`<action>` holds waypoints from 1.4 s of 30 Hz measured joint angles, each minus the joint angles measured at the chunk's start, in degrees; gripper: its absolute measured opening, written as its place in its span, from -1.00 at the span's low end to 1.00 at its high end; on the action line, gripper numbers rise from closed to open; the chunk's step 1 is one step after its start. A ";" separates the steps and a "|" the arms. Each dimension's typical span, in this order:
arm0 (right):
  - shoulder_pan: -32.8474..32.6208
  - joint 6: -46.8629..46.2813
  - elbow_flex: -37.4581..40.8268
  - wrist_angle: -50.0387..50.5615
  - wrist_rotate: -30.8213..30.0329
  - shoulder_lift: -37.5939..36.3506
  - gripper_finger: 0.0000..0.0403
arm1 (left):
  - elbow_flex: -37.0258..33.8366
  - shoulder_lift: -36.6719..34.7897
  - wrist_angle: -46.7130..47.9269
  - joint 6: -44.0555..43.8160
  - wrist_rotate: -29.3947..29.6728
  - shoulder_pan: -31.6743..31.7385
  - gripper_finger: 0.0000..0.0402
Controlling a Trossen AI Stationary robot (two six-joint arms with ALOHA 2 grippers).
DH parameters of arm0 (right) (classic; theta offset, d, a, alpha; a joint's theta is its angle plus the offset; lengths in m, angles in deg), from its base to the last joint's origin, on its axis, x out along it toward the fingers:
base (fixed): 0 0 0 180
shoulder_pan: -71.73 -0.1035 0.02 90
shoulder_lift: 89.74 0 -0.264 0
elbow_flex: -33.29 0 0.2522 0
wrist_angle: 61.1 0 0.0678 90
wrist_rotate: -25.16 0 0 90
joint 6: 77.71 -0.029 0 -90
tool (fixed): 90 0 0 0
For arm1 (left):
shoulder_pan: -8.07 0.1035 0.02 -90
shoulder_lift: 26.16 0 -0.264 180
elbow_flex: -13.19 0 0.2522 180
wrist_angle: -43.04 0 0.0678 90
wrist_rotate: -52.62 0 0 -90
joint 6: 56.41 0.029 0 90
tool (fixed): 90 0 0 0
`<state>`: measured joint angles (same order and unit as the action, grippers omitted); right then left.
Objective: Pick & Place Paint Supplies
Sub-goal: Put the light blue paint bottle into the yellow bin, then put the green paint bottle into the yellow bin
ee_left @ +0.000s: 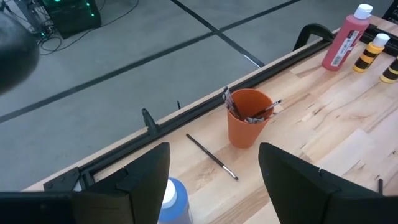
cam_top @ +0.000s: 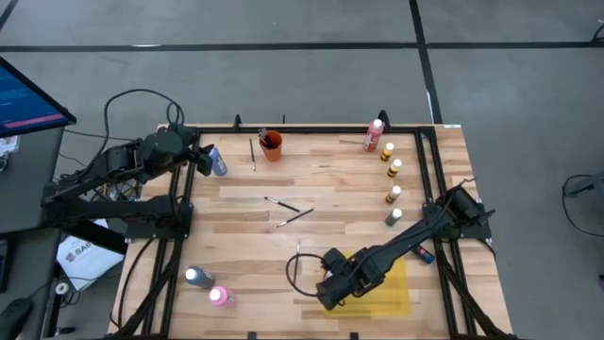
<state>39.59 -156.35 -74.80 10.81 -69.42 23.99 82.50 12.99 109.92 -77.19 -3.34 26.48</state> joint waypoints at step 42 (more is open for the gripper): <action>18.36 -3.21 5.01 29.89 0.83 -20.80 0.08 | -0.02 -0.07 -0.19 1.07 -0.03 0.00 0.18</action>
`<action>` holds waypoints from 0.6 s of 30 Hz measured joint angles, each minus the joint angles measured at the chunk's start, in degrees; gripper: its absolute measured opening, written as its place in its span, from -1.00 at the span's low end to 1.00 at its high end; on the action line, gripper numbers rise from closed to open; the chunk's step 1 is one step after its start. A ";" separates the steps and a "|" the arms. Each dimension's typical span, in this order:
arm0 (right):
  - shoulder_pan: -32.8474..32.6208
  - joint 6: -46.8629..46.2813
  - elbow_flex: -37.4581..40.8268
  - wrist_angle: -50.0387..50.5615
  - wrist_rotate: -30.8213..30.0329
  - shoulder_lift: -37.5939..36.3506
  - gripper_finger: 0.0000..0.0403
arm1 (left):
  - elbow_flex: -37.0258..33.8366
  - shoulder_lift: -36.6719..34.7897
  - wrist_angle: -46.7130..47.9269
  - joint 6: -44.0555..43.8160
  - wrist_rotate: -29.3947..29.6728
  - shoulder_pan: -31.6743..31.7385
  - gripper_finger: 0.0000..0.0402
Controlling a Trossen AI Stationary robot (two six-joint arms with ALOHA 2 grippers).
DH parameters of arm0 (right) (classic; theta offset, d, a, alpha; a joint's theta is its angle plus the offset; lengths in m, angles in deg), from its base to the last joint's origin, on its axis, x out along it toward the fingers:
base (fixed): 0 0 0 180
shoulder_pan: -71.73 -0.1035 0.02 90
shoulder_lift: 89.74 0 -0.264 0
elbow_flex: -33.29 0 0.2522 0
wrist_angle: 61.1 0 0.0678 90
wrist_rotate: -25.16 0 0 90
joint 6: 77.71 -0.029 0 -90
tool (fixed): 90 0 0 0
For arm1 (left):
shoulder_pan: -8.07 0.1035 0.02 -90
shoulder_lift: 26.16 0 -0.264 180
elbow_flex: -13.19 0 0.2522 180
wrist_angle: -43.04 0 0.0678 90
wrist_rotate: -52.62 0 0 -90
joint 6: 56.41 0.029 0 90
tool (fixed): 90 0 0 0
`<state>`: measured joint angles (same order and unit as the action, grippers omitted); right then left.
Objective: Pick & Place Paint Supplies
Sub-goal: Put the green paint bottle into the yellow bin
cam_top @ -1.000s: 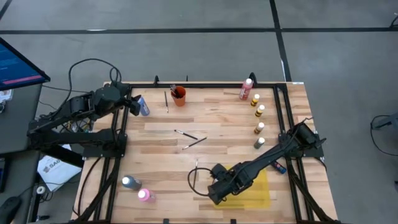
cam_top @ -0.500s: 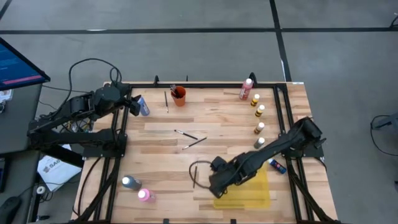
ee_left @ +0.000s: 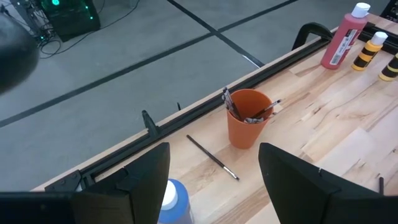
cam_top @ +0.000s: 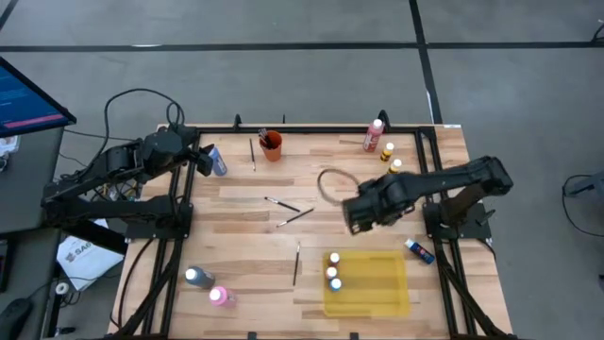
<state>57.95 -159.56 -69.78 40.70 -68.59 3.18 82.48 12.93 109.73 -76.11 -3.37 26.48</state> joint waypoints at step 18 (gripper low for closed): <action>3.79 -6.00 28.19 -8.59 1.67 -13.56 0.08 | 0.00 0.02 -0.37 -0.02 -0.01 0.00 0.18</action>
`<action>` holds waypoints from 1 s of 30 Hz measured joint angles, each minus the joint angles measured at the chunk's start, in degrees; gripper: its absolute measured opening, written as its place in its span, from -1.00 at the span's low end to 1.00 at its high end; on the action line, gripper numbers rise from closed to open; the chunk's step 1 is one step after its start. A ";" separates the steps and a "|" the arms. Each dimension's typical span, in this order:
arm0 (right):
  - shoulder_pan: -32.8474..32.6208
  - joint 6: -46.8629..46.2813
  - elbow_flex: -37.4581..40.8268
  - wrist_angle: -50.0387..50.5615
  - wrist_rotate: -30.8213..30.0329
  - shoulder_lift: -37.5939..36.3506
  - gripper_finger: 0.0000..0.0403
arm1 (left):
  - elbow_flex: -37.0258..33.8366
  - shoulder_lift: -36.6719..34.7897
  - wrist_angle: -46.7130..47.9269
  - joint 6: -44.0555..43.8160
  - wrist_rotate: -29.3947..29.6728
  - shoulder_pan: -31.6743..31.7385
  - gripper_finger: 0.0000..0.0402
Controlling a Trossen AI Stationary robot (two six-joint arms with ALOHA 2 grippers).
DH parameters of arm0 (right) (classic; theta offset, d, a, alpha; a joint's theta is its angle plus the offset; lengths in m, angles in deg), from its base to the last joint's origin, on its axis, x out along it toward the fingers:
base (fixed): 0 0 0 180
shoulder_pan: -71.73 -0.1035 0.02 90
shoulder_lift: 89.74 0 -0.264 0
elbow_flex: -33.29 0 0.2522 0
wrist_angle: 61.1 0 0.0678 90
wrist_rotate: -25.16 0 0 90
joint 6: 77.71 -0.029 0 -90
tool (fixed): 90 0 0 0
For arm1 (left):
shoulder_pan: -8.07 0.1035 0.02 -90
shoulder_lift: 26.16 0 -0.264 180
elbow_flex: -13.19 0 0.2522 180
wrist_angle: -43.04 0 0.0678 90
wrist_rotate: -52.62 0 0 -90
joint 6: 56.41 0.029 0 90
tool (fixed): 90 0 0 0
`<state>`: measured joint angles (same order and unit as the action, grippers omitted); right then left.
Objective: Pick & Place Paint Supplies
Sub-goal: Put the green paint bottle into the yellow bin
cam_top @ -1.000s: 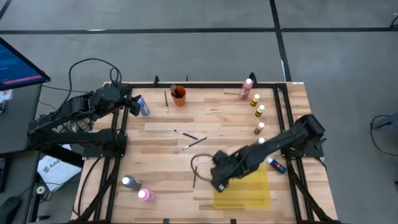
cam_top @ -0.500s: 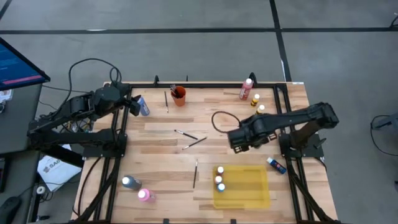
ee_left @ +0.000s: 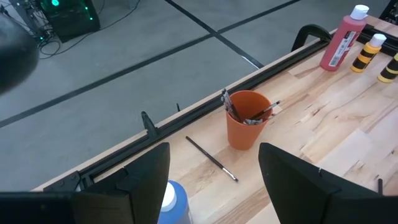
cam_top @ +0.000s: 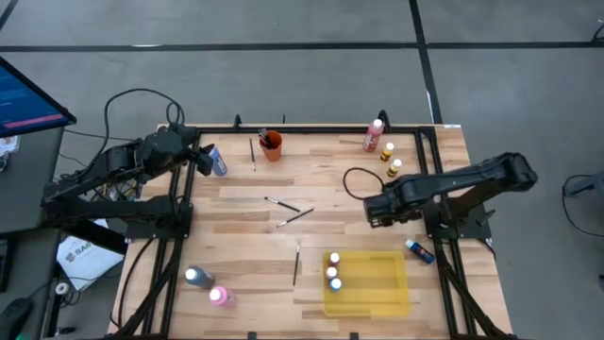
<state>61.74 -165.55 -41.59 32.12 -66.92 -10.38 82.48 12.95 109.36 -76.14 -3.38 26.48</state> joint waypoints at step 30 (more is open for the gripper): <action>4.62 10.33 3.10 -6.01 -2.14 0.51 0.06 | 0.00 0.00 -0.11 -0.02 0.02 -0.01 0.18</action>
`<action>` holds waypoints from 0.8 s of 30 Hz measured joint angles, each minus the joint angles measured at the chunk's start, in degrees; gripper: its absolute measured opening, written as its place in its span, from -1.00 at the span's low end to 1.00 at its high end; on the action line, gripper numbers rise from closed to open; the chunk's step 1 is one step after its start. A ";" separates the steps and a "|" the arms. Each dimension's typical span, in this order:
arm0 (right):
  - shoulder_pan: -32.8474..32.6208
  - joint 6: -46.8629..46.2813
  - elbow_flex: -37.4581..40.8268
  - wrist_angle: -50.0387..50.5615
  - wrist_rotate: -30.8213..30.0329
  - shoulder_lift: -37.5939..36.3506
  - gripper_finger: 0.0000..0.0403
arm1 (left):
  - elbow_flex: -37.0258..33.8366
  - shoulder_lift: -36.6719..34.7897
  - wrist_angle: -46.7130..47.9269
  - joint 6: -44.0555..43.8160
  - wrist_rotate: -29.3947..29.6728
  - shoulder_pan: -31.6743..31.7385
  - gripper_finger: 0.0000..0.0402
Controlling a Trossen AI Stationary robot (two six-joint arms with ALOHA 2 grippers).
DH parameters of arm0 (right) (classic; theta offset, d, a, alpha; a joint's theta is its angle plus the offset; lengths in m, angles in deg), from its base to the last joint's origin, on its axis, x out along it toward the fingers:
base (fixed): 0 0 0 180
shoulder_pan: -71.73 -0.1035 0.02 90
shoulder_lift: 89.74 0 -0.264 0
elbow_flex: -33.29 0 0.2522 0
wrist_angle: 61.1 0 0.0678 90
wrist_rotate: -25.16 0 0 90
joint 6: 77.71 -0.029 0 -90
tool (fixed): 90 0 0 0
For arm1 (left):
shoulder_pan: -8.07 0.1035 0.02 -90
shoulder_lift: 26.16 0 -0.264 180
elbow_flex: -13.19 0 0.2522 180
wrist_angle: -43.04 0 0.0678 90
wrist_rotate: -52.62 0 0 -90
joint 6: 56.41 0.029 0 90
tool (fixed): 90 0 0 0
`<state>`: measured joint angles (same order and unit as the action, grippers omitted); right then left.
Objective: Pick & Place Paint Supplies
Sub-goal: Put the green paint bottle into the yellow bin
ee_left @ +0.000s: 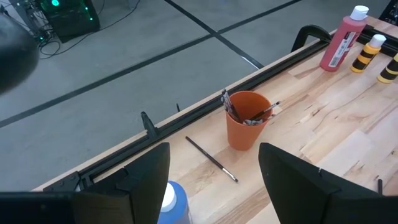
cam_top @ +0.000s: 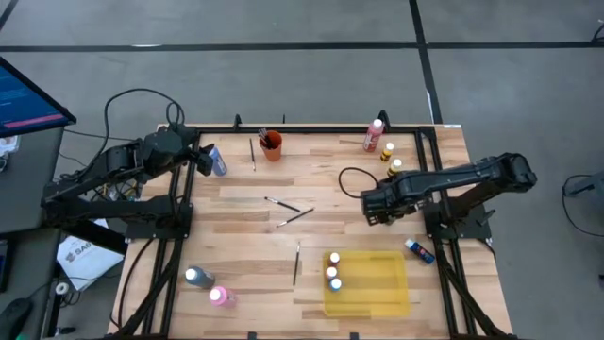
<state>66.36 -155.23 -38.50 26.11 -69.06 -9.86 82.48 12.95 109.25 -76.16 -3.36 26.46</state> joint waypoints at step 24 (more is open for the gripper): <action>2.94 3.57 1.73 0.66 -1.87 0.08 0.07 | 0.00 0.00 0.02 0.01 0.00 0.02 0.18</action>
<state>69.30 -151.66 -36.76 26.76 -70.93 -9.78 82.48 12.95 109.27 -76.15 -3.36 26.48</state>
